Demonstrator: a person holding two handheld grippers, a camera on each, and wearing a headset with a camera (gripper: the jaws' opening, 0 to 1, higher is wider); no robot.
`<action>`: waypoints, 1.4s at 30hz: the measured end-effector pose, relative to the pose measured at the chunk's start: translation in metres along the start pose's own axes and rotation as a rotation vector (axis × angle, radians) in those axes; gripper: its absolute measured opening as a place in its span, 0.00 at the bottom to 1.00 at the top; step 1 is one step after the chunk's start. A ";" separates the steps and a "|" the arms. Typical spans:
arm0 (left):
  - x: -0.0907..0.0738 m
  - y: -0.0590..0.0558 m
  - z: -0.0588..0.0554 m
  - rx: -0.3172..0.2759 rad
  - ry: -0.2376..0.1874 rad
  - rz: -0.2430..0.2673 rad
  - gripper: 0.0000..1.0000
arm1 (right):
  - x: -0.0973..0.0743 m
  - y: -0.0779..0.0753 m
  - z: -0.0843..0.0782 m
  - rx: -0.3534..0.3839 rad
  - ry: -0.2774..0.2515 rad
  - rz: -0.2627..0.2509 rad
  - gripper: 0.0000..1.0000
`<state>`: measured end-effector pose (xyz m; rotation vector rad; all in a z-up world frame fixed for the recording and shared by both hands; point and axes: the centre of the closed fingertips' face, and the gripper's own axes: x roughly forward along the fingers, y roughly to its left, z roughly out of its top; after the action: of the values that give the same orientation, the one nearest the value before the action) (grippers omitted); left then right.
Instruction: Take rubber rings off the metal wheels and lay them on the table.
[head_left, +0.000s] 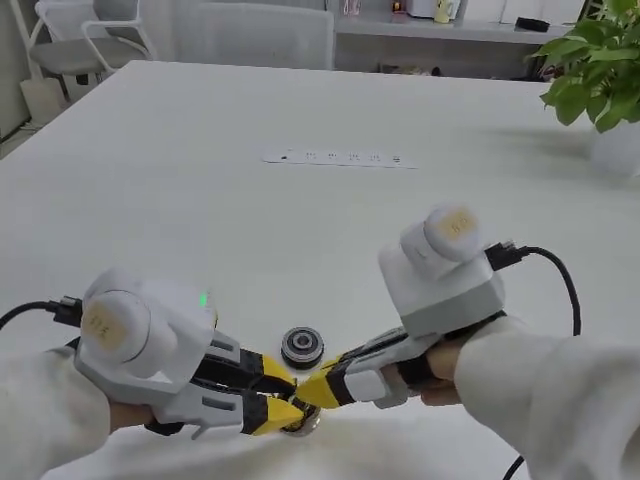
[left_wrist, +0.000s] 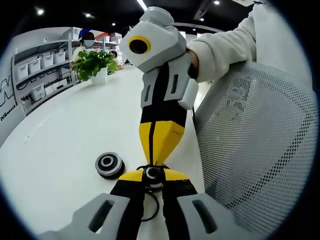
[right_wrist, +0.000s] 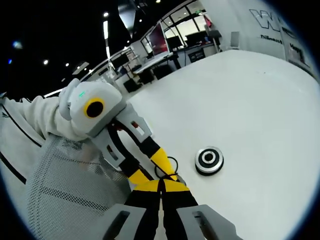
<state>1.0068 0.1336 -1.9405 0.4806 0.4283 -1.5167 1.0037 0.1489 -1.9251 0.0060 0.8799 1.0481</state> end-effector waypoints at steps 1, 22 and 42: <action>0.000 0.000 0.000 -0.008 -0.002 0.004 0.07 | 0.000 -0.006 -0.004 -0.057 0.023 -0.036 0.00; -0.019 -0.021 0.024 -0.036 -0.018 -0.093 0.31 | -0.013 -0.013 0.003 0.109 -0.060 -0.041 0.00; -0.079 0.002 0.015 -0.055 0.005 0.084 0.73 | -0.018 -0.003 0.026 0.122 -0.173 -0.013 0.00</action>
<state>1.0075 0.1917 -1.8843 0.4543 0.4476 -1.4192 1.0188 0.1438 -1.8980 0.1905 0.7839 0.9650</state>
